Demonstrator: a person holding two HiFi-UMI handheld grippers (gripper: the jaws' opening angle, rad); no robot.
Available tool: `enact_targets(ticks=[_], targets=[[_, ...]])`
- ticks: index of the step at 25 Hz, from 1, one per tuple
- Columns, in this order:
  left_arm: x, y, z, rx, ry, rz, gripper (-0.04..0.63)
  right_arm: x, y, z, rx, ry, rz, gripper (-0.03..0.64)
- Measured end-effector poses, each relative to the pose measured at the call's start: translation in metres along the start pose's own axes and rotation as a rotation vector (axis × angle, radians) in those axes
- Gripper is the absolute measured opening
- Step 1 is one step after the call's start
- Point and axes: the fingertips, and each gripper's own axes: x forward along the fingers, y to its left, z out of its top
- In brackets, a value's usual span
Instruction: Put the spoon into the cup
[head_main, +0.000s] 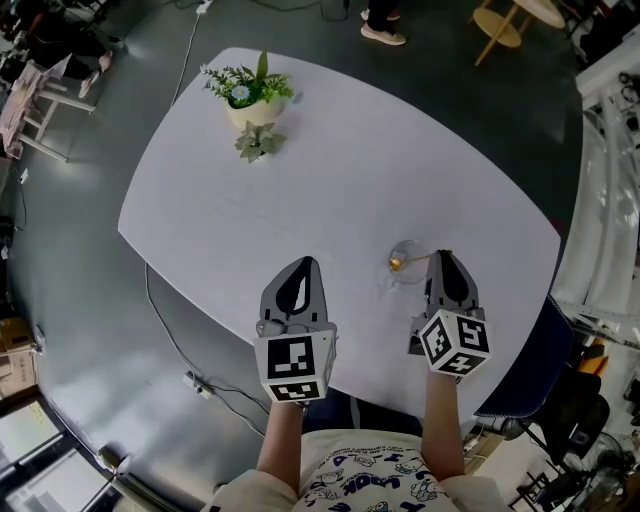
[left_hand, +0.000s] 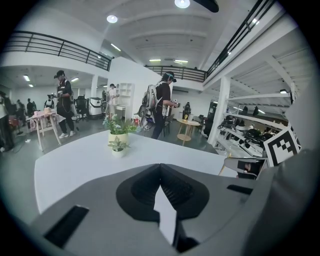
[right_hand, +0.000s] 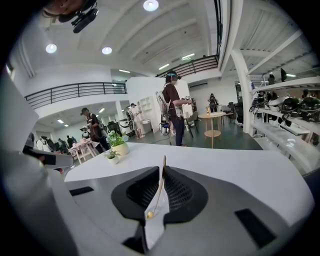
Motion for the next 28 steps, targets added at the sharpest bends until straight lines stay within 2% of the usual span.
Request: enact_targets(ticks=[8,13,19,28], targets=[[-0.007,0.000,0.009,0.000,-0.025,0.006,0.012,-0.007,-0.003,0.006,0.014,-0.015,-0.005,0.117],[-0.015,-0.003,0.021,0.007,-0.057,0.007,0.012,-0.017,-0.007,0.023,0.019,-0.054,-0.021,0.192],[-0.033,-0.007,0.047,0.019,-0.120,0.006,0.012,-0.041,0.000,0.060,-0.045,-0.145,-0.027,0.187],[-0.075,-0.019,0.093,0.035,-0.233,-0.006,0.012,-0.096,0.026,0.123,-0.120,-0.308,-0.010,0.122]])
